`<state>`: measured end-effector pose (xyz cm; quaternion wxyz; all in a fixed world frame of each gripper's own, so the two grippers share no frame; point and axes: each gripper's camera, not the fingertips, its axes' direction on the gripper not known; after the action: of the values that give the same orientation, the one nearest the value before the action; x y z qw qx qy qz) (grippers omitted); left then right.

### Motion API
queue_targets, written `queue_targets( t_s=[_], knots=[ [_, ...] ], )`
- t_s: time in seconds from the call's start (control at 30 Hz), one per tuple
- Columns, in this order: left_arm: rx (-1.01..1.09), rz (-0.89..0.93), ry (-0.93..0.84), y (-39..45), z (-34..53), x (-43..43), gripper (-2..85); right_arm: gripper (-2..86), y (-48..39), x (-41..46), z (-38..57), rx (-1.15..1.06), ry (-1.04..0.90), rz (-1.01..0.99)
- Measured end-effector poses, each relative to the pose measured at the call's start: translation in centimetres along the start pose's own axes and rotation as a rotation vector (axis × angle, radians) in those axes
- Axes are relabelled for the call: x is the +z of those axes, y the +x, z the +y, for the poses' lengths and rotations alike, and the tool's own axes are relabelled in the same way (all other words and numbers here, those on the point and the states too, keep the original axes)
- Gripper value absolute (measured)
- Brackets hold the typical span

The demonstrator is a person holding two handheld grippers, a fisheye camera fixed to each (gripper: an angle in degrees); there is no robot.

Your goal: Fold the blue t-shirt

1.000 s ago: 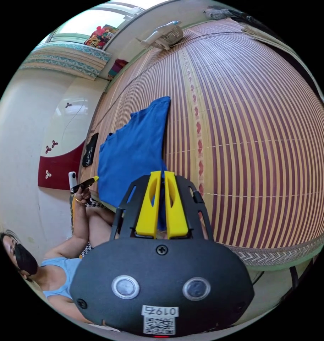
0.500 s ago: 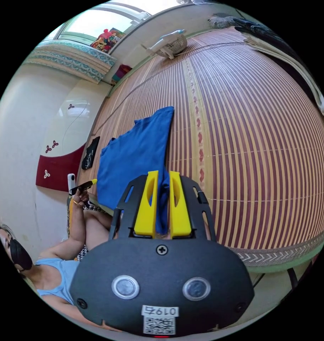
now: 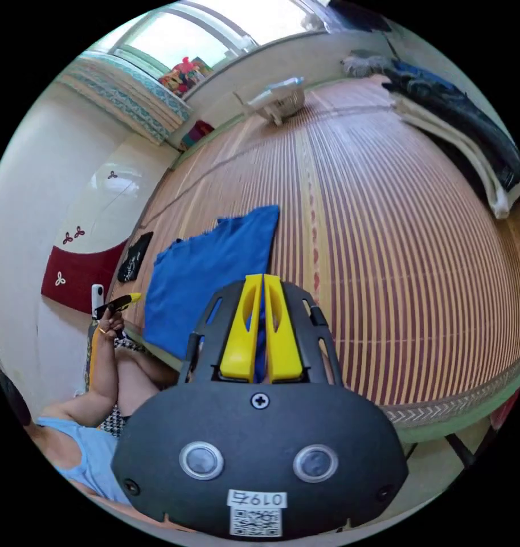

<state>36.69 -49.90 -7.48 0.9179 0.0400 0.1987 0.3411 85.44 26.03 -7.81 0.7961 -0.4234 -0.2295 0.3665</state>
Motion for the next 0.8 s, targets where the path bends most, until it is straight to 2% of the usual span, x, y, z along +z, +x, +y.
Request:
queue_targets(
  t_s=[0.1,0.3,0.43,0.63,0.8],
  knots=[
    [-0.065,0.017,0.043,-0.1,-1.6,1.1,4.4,4.5,-0.8,0.7,-0.5,-0.025,0.103,-0.021],
    [-0.097,-0.149,0.022,2.6,-4.1,5.9,5.4,7.4,-3.2,7.0,-2.8,-0.077,0.033,0.037],
    [-0.113,-0.163,0.024,3.7,-4.9,8.5,3.7,7.8,-4.5,11.3,-3.7,-0.116,-0.050,0.102],
    [-0.087,-0.250,0.028,5.9,-5.1,11.4,2.2,6.2,-5.9,16.4,-3.8,-0.146,-0.109,0.139],
    [-0.031,-0.340,0.001,8.4,-5.2,13.7,1.7,0.3,-6.9,20.2,-3.4,-0.143,-0.167,0.331]
  ],
)
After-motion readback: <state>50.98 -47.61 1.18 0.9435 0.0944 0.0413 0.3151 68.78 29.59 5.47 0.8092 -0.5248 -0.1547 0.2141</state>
